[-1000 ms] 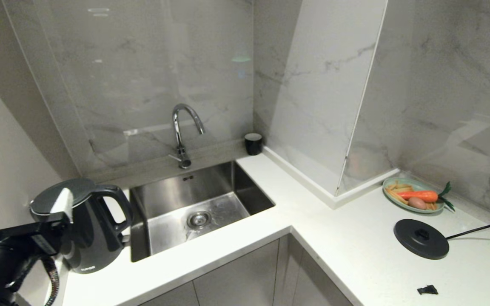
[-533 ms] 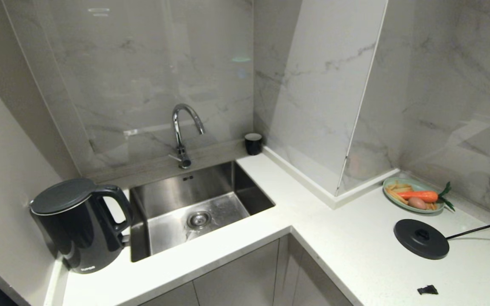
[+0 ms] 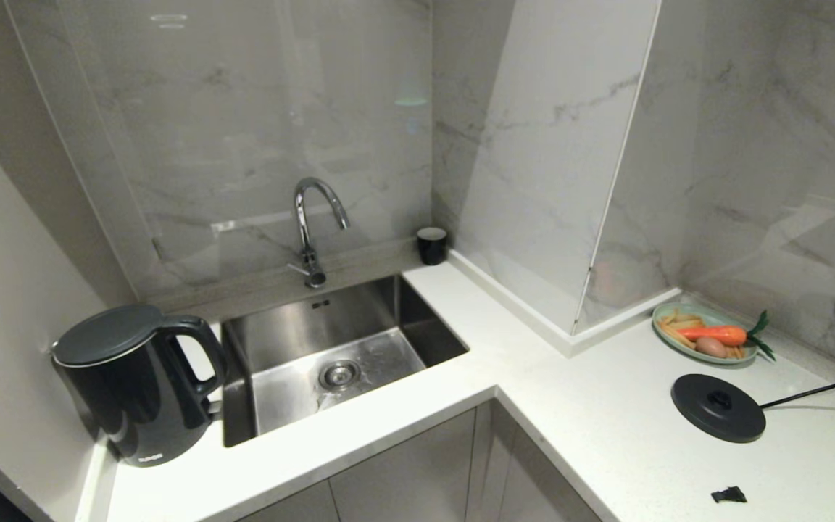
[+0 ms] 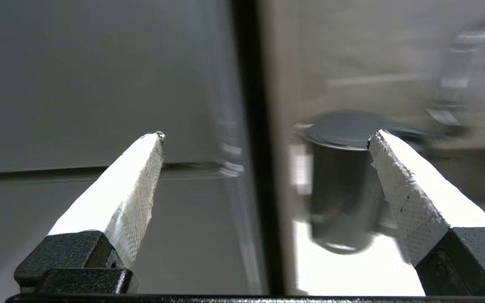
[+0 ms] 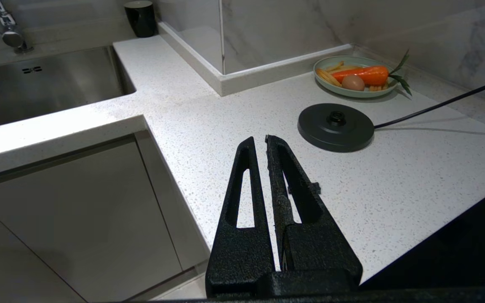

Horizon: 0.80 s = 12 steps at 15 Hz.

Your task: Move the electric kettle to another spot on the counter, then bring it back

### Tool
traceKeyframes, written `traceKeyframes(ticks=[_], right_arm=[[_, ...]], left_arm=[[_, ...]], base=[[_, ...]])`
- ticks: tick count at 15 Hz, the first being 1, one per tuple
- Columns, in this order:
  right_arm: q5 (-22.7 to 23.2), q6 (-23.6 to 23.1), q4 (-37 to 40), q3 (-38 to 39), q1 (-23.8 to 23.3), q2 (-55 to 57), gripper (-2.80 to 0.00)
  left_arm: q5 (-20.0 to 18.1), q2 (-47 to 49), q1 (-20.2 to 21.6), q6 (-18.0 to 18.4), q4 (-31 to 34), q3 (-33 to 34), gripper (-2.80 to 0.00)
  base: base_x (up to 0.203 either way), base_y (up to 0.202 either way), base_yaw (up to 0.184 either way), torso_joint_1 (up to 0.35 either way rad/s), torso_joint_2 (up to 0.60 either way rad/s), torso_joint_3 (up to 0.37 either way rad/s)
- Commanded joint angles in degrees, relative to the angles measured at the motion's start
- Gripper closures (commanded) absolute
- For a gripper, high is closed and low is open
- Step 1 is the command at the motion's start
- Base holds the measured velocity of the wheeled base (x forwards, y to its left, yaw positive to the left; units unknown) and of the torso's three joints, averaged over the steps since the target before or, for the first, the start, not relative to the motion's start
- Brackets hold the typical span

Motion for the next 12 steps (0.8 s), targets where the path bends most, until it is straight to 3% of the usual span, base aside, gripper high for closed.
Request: traceKeyframes(ticks=[1, 4, 5, 7, 12], right_arm=[[0.0, 0.0, 0.0, 0.0, 0.0, 0.0, 0.00], [0.0, 0.0, 0.0, 0.0, 0.0, 0.0, 0.00], [-0.1, 0.2, 0.0, 0.0, 0.0, 0.0, 0.00], [0.0, 0.2, -0.1, 0.0, 0.0, 0.0, 0.00], [0.0, 0.2, 0.0, 0.0, 0.0, 0.0, 0.00]], left_arm=[[-10.5, -6.8, -0.2, -0.2, 1.3, 3.2, -2.80], [-28.9, -14.7, -0.4, -1.4, 16.2, 7.8, -2.80], [-30.7, -14.8, -0.5, -3.0, 18.1, 9.0, -2.80], [-31.2, -14.8, -0.5, -9.3, 18.6, 10.5, -2.80], [-30.6, -14.8, -0.5, -11.8, 18.2, 10.6, -2.80]], base=[[0.000, 0.000, 0.000, 0.000, 0.00, 0.000], [0.000, 0.000, 0.000, 0.000, 0.00, 0.000], [0.000, 0.000, 0.000, 0.000, 0.00, 0.000], [0.000, 0.000, 0.000, 0.000, 0.00, 0.000], [0.000, 0.000, 0.000, 0.000, 0.00, 0.000]])
